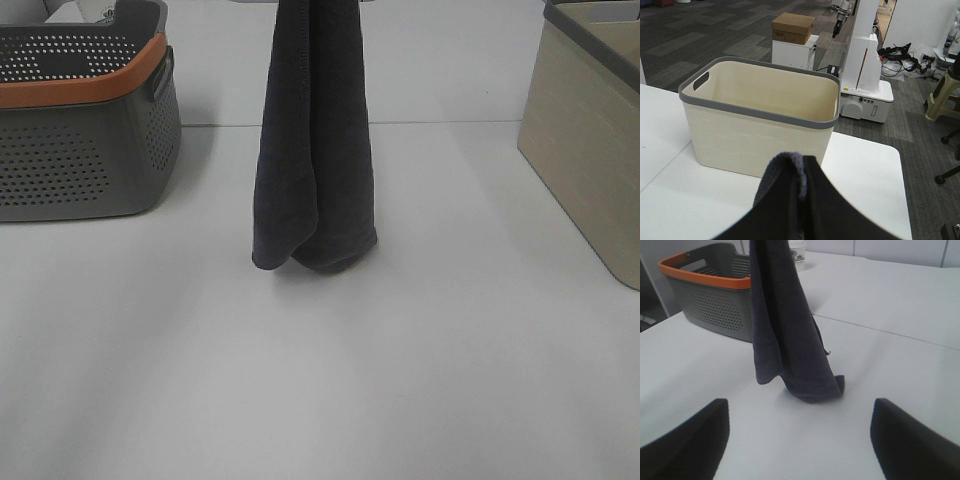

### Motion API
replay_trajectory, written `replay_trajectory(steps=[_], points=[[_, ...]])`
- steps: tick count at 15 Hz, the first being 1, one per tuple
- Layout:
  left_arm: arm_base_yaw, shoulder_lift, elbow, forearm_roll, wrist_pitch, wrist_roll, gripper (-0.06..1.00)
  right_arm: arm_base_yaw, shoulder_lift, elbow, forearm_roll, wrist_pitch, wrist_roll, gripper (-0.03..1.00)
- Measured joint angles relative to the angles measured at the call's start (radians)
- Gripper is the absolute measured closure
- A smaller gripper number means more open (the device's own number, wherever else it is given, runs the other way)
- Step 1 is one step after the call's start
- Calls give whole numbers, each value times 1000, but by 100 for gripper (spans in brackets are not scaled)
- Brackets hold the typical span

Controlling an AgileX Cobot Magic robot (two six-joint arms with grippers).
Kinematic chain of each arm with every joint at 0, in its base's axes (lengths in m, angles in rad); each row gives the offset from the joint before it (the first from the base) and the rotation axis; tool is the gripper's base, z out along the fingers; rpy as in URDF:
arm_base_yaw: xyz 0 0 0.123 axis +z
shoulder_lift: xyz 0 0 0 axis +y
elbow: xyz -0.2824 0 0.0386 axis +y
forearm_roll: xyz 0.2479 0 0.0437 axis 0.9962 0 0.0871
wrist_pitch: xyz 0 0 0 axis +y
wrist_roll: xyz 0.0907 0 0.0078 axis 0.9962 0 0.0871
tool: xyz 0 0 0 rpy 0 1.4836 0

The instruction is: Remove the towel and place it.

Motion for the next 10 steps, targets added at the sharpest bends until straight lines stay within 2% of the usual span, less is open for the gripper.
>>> replay_trajectory(steps=[3,5,9,10], points=[[0,4,0,0,7,80,94,0,199,0,251,-16,-352,20],[0,4,0,1,8,91,94,0,358,0,447,-18,-574,21],[0,4,0,1,10,95,94,0,678,0,754,75,-1022,27],[0,4,0,1,10,95,94,0,707,0,781,89,-1062,27]])
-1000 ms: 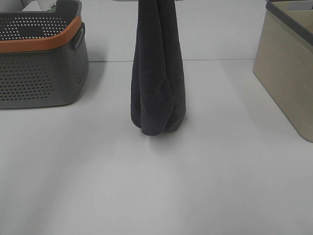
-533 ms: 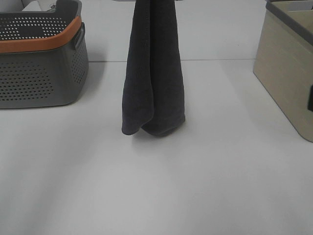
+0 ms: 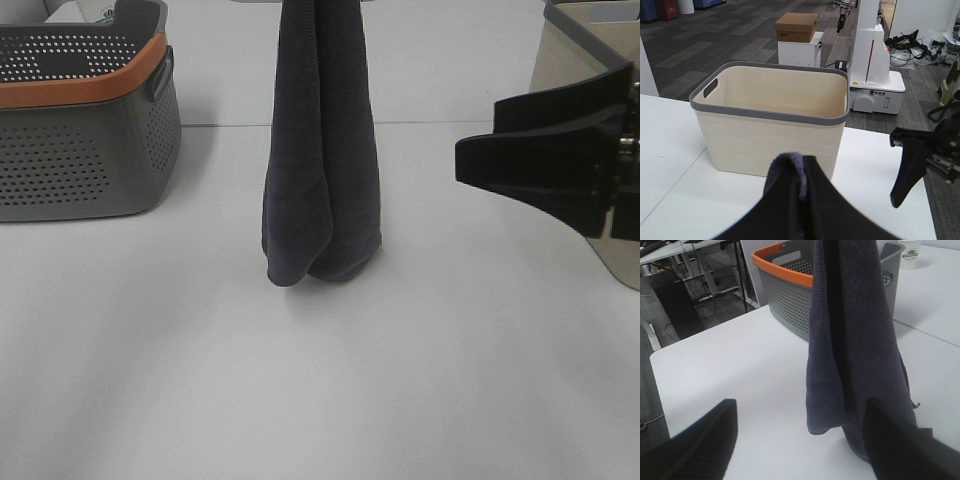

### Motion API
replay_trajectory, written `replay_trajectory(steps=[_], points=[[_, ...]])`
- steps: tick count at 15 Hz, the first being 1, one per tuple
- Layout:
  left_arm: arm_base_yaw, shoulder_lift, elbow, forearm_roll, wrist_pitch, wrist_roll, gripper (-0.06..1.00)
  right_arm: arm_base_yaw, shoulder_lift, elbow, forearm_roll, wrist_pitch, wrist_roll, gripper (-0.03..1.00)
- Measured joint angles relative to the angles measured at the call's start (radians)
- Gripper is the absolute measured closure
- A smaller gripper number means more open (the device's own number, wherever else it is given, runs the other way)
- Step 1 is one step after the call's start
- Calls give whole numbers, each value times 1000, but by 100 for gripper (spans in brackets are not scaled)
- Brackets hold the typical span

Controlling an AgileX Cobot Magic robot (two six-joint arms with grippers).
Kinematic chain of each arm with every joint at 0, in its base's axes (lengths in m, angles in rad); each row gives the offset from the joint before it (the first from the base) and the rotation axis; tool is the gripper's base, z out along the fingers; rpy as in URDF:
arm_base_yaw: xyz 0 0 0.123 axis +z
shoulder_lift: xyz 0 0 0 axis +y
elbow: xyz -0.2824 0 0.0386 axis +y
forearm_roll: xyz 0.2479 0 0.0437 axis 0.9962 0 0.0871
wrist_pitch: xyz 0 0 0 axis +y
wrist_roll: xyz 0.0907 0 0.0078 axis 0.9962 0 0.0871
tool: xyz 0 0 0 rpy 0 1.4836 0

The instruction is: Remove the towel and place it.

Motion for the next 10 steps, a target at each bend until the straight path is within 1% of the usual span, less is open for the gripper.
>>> replay_trajectory(steps=[1,3,4,6,8,10], points=[[0,0,0,0,0,0,94,0,68,0,61,19,-87,27],[0,0,0,1,0,0,94,0,179,0,134,24,-191,27],[0,0,0,1,0,0,94,0,226,-1,151,24,-217,27],[0,0,0,2,0,0,94,0,318,-1,164,24,-232,27],[0,0,0,2,0,0,94,0,396,-1,200,24,-245,28],[0,0,0,2,0,0,94,0,457,-1,230,25,-281,29]])
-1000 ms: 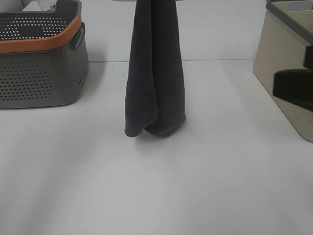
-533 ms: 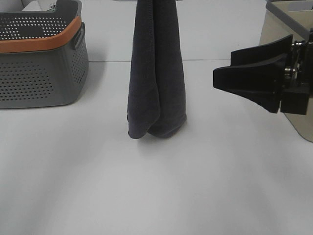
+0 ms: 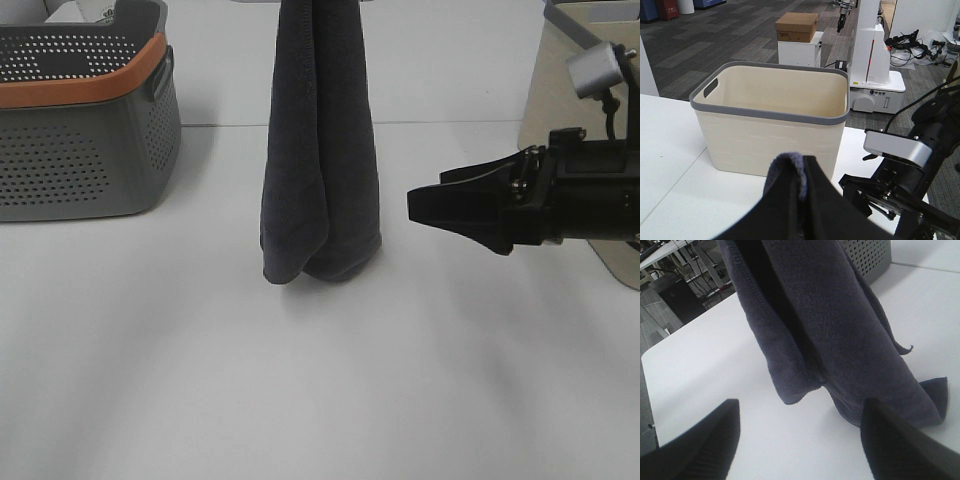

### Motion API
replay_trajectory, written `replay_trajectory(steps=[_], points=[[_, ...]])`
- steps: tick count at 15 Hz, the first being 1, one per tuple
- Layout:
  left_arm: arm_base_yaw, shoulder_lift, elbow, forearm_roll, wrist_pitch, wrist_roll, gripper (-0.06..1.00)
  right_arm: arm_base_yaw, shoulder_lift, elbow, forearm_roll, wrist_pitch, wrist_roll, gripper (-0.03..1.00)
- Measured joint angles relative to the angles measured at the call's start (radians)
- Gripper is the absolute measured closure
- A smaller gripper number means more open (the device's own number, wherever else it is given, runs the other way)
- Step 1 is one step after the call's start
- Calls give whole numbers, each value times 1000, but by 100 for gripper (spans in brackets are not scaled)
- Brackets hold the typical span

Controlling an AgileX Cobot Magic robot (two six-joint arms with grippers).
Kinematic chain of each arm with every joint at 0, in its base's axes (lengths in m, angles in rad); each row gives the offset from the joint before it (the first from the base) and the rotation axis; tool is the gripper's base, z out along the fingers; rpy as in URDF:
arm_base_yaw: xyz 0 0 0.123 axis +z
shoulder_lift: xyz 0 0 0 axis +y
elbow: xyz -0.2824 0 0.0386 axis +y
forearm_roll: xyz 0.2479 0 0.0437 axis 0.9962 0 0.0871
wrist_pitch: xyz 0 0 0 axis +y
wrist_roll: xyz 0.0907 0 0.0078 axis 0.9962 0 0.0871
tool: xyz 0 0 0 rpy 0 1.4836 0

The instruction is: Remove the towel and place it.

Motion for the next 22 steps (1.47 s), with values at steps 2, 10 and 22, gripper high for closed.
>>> replay_trajectory(steps=[2,10,22], points=[[0,0,0,0,0,0,94,36,68,-1,36,0,-47,29],[0,0,0,0,0,0,94,235,274,-127,40,-187,-166,30],[0,2,0,0,0,0,94,235,406,-258,43,-27,-125,30]])
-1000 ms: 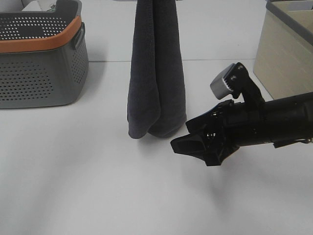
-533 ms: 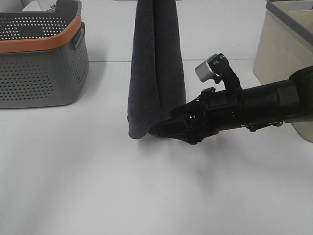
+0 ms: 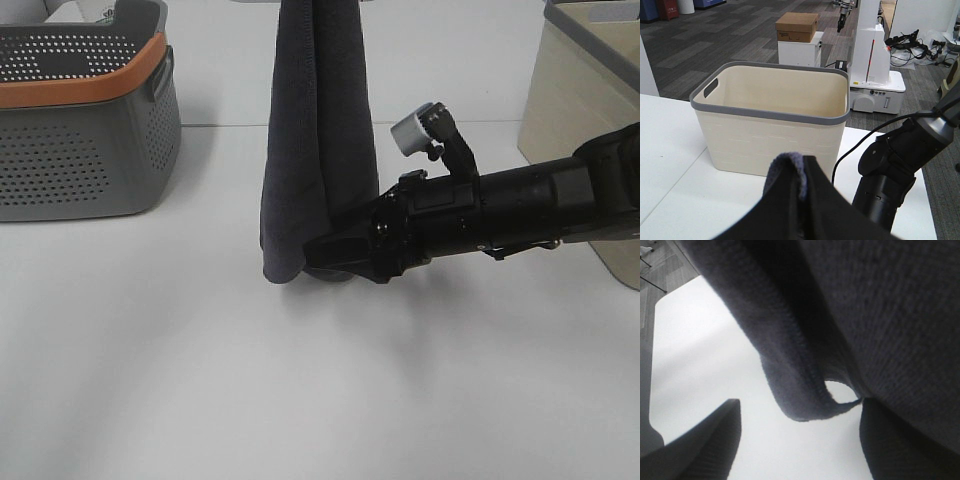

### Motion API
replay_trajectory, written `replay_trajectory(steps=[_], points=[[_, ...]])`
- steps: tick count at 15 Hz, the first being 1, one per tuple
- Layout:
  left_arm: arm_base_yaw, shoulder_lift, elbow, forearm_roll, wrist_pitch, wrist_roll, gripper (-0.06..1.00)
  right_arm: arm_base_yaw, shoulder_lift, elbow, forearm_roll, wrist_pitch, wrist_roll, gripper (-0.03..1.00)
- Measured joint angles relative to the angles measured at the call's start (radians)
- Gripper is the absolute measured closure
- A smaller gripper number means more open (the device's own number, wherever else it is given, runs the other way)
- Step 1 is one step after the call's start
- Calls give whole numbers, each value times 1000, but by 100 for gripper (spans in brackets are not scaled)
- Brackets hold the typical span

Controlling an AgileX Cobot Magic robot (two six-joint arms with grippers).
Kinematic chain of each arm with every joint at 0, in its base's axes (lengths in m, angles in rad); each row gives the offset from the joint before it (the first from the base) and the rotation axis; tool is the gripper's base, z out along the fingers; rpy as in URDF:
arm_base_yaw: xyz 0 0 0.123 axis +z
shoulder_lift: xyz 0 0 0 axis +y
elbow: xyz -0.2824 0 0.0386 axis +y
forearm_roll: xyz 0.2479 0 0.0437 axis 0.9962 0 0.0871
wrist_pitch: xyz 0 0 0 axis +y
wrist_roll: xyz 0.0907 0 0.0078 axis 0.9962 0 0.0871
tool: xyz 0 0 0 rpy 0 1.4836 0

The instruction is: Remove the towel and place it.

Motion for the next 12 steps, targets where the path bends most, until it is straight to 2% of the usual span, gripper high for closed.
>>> replay_trajectory(steps=[5,9,12], points=[[0,27,0,0,5,-8,94,0,0,0,0,76,-13,37],[0,31,0,0,6,-29,94,5,24,-3,0,-13,-37,37],[0,31,0,0,8,-40,94,61,36,-33,0,-28,-37,38]])
